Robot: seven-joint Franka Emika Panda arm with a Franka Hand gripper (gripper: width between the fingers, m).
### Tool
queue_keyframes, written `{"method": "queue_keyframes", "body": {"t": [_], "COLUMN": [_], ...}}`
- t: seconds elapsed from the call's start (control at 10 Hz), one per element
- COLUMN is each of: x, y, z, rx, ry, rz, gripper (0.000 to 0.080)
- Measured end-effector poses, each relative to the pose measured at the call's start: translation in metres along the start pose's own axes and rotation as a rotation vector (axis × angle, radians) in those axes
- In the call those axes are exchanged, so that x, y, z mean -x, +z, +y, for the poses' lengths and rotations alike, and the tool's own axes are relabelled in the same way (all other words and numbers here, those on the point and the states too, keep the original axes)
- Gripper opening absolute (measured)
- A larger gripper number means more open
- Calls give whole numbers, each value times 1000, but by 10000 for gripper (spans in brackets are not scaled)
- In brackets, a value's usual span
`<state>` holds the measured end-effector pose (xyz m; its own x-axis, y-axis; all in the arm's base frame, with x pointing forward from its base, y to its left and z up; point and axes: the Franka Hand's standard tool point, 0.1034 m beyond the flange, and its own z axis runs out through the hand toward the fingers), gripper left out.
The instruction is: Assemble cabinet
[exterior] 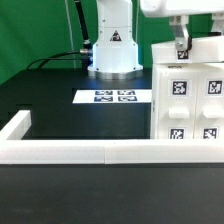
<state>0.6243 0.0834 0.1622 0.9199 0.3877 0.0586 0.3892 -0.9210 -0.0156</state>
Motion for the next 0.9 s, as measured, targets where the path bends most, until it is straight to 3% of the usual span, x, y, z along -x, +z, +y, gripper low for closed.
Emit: {"method": "queue_keyframes", "body": {"t": [0.5, 0.6, 0.9], "x": [-1, -1, -1], "y": [1, 0, 1], "z": [2, 1, 2], "rx": [7, 17, 13], "ry": [573, 667, 862], "rz": [18, 17, 19], "gripper": [563, 563, 563]}}
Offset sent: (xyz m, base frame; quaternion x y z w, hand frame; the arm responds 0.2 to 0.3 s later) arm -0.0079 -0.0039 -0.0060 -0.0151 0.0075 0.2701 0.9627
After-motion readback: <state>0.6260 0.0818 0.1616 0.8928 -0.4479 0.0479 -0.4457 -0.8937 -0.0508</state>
